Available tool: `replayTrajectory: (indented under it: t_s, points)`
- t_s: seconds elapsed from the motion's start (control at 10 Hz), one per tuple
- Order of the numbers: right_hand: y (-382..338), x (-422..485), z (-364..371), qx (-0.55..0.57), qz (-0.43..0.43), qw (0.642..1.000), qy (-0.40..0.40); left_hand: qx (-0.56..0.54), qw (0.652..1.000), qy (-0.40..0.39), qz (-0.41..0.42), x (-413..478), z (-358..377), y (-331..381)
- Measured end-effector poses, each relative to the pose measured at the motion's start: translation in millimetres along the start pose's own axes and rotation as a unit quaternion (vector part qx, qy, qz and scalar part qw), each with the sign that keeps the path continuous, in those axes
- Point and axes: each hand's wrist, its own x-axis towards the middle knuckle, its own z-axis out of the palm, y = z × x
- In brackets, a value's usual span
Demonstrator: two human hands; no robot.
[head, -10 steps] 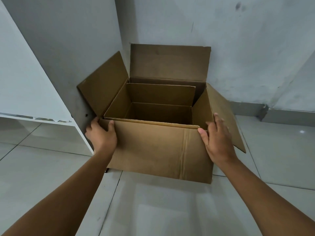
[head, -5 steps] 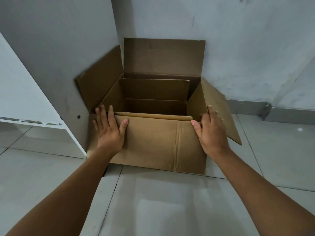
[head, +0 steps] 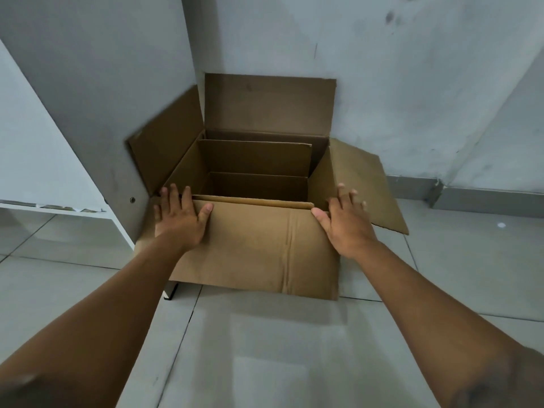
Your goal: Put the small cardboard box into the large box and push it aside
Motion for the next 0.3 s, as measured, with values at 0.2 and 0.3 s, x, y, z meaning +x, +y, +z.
replayTrajectory:
  t_s: [0.2,0.3]
  points:
    - [11.3,-34.6,-42.5,0.032,-0.017,0.996,-0.08,0.047,0.997,-0.043,0.037,-30.1,-27.3,30.1]
    - [20.0,-50.1,-68.8,0.007,-0.004,0.997,-0.071,0.008,0.998,-0.029,0.063,-46.3,-44.0,55.5]
